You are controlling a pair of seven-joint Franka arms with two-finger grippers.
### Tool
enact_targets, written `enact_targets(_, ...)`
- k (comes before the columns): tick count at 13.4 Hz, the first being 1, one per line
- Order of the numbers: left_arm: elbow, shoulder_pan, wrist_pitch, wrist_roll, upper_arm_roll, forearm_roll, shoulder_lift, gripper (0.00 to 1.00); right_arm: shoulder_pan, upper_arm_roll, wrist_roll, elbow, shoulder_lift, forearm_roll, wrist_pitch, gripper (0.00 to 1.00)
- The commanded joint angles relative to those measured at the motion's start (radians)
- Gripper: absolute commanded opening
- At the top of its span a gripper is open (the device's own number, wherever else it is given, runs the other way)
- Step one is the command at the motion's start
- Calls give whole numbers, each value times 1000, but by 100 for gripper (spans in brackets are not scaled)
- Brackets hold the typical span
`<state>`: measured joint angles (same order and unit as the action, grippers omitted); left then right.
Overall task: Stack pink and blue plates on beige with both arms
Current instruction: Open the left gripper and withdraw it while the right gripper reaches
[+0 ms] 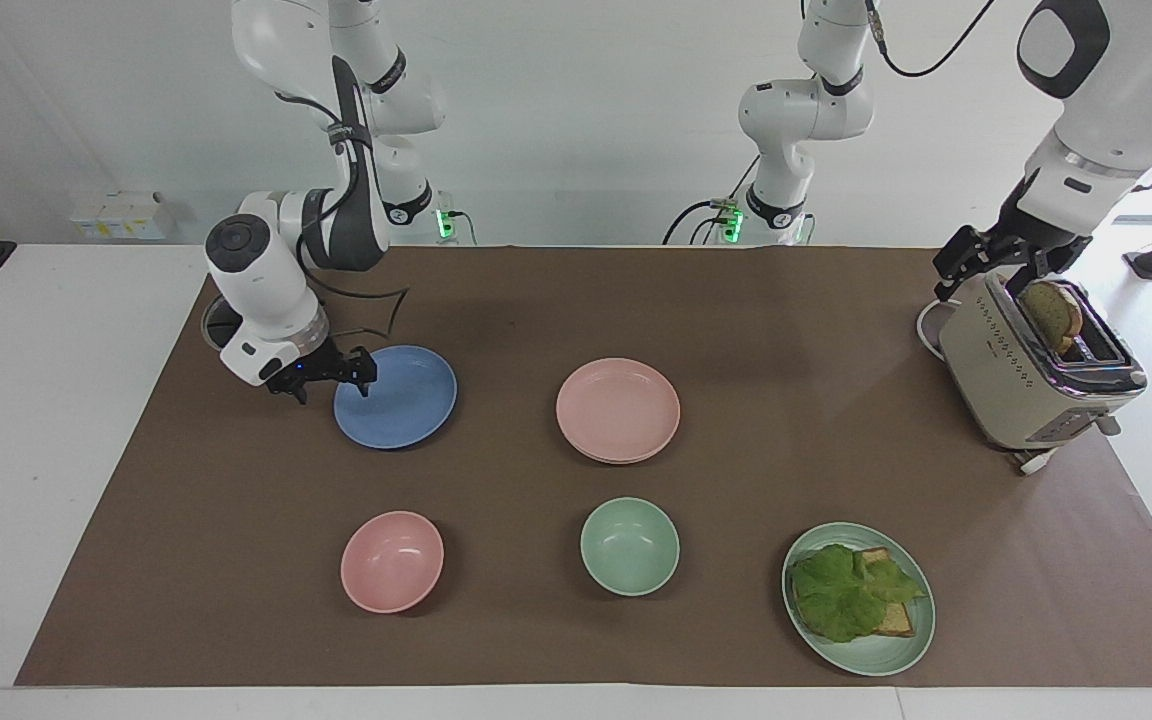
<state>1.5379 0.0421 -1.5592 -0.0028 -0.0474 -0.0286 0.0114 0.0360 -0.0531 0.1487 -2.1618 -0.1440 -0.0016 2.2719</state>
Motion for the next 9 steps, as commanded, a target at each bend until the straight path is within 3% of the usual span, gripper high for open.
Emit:
enact_targets(1,7,-4,21,17,6,18,16,100,-18,1,61,-67,1,3,79,100)
enact_targets(4,8,-4,16,11,6,15,18,100,-34,1,86,-72,-5,3,84,100)
enact_targets(5,8,-4,19,9,6,16,18,100,-33,1,86,-72,-9,15,84,89)
enact_targets(8,8,-4,19,9,8,15,18,100,-34,1,88,-73,-20,52,84,43)
enact_targets(9,8,-4,19,9,8,15,18,100,-34,1,81,-72,-23,63,84,10)
